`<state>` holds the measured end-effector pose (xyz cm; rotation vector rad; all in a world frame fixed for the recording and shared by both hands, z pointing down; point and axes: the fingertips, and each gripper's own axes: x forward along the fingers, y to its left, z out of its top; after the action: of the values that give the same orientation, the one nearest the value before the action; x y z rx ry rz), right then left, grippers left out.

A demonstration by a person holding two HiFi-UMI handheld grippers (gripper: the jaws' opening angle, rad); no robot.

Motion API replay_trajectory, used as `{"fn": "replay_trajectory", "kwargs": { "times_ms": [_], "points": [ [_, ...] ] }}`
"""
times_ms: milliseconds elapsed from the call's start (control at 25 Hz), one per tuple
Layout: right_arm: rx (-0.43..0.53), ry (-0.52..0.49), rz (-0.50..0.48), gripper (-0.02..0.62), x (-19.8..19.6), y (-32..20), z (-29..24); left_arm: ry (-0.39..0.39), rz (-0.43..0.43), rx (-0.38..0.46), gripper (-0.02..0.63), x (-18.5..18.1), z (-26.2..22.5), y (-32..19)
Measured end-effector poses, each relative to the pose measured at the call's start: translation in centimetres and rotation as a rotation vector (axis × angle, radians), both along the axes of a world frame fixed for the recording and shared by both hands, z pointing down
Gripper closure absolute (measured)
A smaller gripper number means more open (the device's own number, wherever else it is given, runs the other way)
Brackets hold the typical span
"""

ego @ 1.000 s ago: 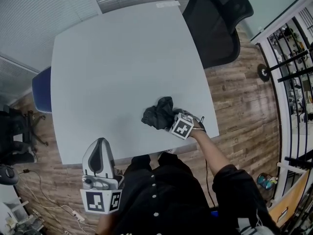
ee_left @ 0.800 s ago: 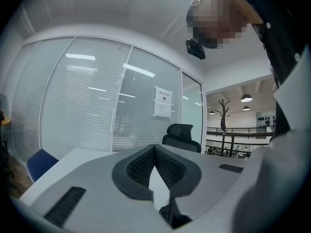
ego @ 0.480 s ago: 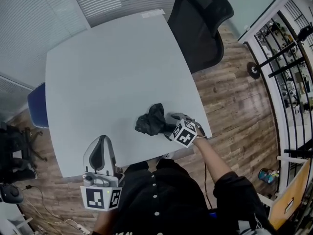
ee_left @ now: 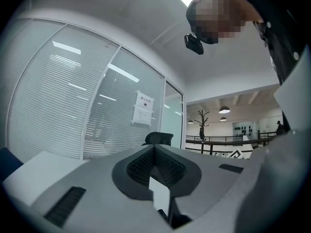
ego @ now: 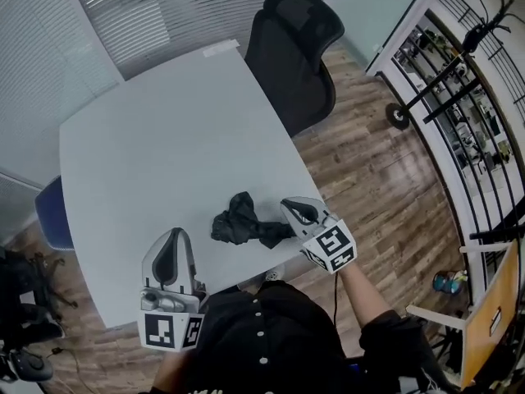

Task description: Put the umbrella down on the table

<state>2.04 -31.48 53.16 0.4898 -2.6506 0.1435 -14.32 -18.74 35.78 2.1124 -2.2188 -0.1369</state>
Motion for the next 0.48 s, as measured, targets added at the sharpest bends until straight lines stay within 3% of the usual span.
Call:
{"fn": "replay_trajectory", "kwargs": {
  "times_ms": [240,480],
  "points": [
    [-0.009,-0.235,0.230,0.565,3.8,-1.8,-8.1,-0.006,0.031,0.021,0.592,0.0,-0.6,-0.9],
    [0.089,-0.382,0.396,0.565,7.6,-2.4,-14.7,-0.007,0.040,0.045,0.592,0.0,-1.0,-1.2]
  ]
}}
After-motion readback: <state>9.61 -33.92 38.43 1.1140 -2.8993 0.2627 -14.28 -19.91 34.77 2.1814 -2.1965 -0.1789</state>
